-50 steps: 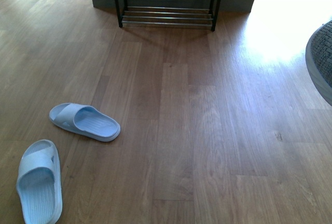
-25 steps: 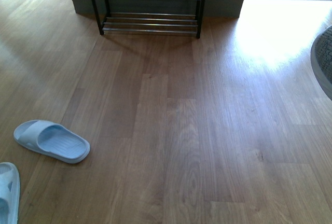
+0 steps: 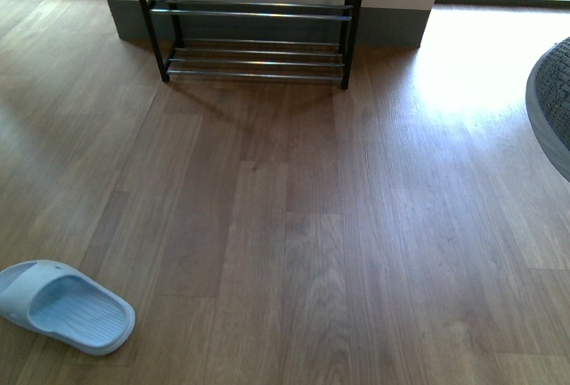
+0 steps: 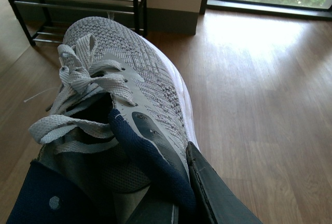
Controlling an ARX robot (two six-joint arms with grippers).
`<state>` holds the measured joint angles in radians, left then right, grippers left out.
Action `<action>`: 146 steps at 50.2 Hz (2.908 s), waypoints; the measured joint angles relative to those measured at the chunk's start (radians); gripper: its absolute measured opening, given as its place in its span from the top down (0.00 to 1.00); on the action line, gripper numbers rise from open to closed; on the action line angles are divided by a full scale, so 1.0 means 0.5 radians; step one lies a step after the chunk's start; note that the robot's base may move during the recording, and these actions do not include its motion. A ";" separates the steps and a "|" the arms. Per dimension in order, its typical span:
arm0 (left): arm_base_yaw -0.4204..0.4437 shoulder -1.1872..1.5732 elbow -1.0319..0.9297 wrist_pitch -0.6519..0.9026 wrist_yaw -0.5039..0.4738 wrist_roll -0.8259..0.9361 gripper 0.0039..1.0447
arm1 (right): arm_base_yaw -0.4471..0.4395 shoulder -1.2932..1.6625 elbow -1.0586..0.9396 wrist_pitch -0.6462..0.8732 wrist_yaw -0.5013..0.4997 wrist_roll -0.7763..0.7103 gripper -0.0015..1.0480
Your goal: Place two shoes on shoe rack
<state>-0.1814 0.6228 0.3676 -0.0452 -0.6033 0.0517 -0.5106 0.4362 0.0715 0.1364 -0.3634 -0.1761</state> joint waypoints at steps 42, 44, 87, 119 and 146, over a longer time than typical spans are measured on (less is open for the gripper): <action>0.002 0.002 -0.003 -0.001 0.000 0.000 0.99 | 0.000 -0.001 0.000 0.000 -0.002 0.001 0.99; 0.002 0.002 -0.004 -0.001 0.000 -0.001 0.99 | 0.000 -0.001 0.000 0.000 -0.005 0.001 0.99; 0.000 -0.001 -0.005 -0.001 0.004 -0.001 0.99 | 0.000 -0.002 0.000 0.000 0.002 0.000 0.99; 0.004 0.000 -0.008 -0.001 -0.009 -0.001 0.99 | 0.000 -0.002 0.000 0.000 -0.030 0.001 0.99; -0.002 0.002 -0.008 -0.001 0.006 0.000 0.99 | -0.002 -0.001 0.000 0.000 0.011 0.000 0.99</action>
<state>-0.1822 0.6239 0.3634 -0.0456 -0.6003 0.0517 -0.5114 0.4358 0.0715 0.1364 -0.3580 -0.1761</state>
